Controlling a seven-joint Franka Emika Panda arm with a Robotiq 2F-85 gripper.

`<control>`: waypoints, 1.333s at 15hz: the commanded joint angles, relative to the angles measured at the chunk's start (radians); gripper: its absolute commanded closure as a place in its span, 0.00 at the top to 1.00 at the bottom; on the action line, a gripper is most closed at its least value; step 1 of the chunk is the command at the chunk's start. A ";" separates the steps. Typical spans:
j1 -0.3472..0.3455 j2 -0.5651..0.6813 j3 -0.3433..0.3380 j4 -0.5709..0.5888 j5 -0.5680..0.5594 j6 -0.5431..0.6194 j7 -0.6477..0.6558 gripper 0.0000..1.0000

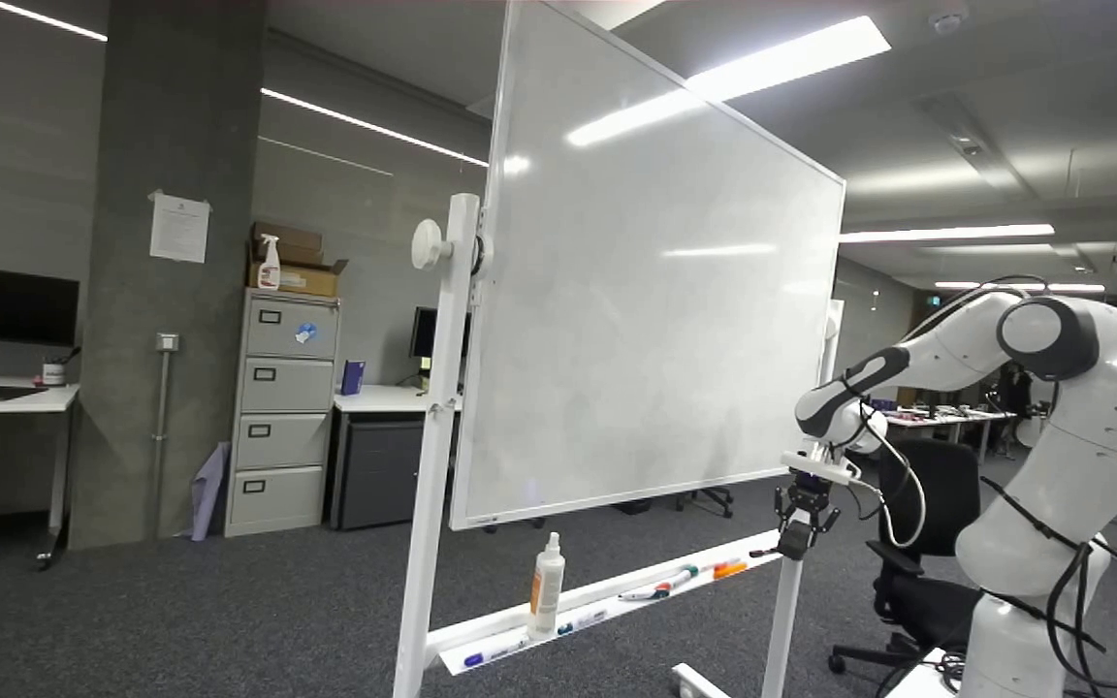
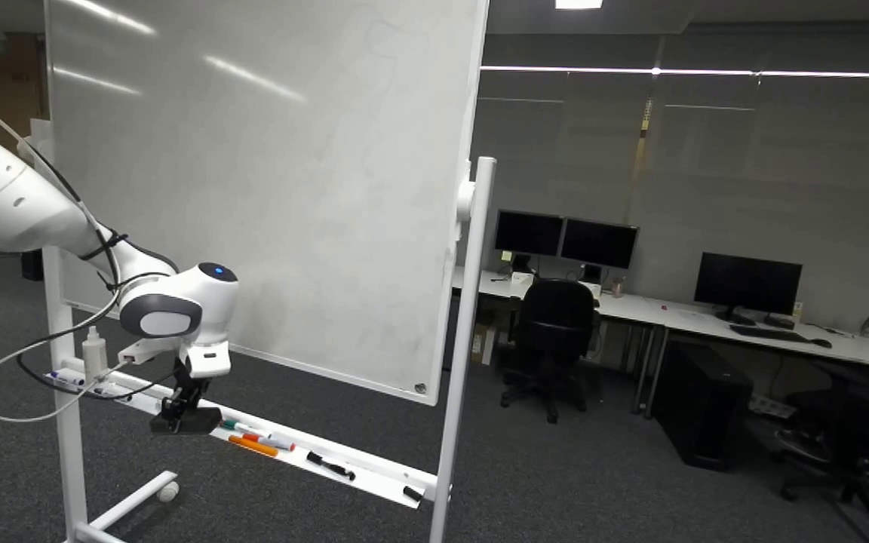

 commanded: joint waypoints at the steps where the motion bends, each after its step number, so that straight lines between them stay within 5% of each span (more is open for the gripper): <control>1: 0.059 0.164 -0.024 0.076 0.114 0.105 -0.033 0.30; 5: 0.103 0.276 -0.020 0.127 0.245 0.173 -0.114 0.30; 12: 0.142 0.380 0.000 0.147 0.303 0.363 -0.252 0.30; 20: 0.144 0.340 0.013 0.179 0.588 0.277 -0.357 0.30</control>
